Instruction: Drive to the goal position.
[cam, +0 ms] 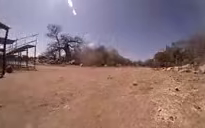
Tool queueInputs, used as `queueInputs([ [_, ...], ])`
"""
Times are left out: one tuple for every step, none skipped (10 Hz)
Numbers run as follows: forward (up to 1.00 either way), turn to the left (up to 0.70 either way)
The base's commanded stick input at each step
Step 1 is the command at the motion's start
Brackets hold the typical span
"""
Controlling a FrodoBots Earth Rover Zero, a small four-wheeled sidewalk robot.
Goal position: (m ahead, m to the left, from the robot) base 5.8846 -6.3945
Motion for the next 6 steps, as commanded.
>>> queueInputs([
  [1.00,0.00],
  [1.00,0.00],
  [1.00,0.00],
  [1.00,0.00],
  [1.00,0.00],
  [1.00,0.00],
])
